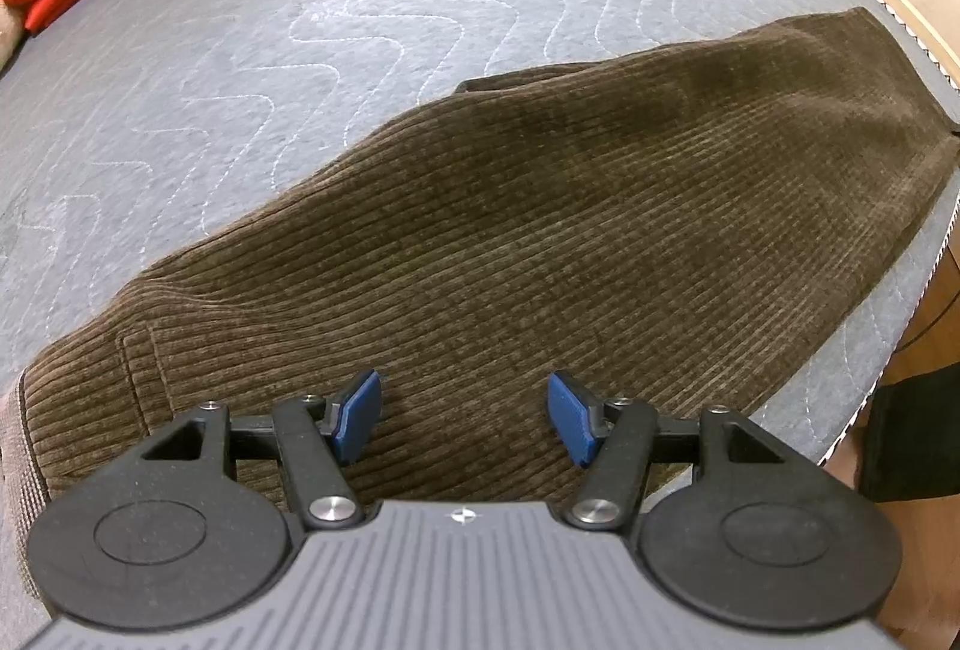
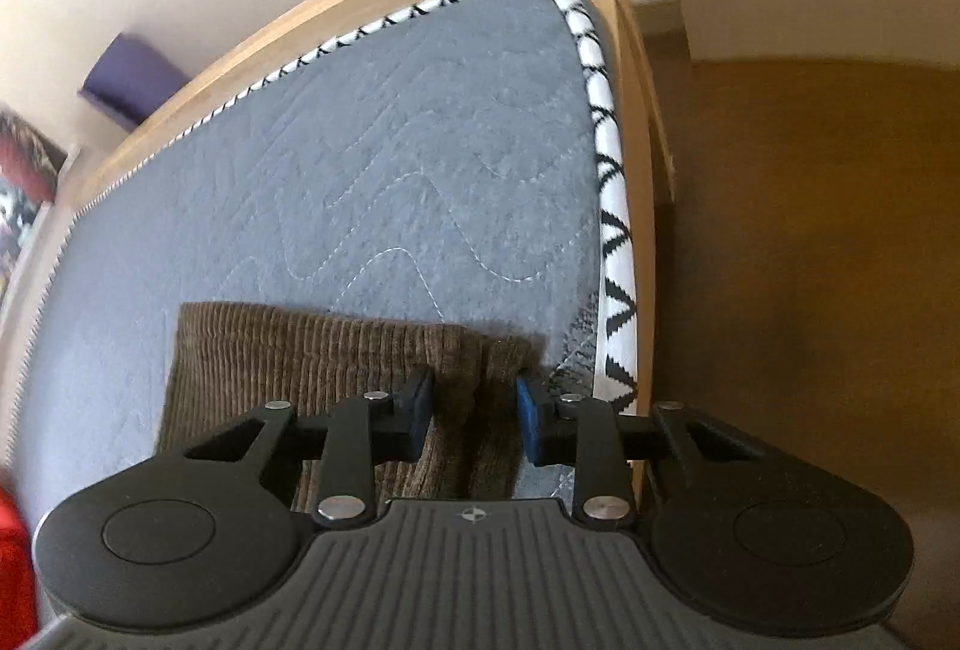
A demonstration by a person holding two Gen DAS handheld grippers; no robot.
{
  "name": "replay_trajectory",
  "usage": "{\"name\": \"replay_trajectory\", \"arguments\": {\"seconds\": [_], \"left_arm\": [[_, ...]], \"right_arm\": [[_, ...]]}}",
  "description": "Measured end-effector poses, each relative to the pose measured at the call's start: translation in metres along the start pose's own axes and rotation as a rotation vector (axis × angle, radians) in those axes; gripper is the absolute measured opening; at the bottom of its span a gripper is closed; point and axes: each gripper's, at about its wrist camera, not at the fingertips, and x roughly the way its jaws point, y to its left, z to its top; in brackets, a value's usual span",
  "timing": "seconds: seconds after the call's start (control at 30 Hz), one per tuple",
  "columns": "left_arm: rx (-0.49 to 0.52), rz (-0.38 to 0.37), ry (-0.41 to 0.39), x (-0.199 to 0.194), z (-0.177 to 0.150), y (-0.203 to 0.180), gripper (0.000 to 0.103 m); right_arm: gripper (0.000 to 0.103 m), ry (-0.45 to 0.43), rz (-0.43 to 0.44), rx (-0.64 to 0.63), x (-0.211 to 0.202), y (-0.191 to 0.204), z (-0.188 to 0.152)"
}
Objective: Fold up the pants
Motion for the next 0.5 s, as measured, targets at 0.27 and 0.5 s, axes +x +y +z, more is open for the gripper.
{"name": "replay_trajectory", "arguments": {"seconds": [0.27,0.5], "left_arm": [[-0.086,0.011,-0.069,-0.022,0.002,0.023,0.067],[-0.194,0.006,-0.149,-0.054,-0.011,0.057,0.067]], "right_arm": [[0.024,-0.238,0.071,-0.263,-0.079,0.086,-0.03],[0.023,-0.463,0.572,-1.053,-0.241,0.202,-0.245]]}}
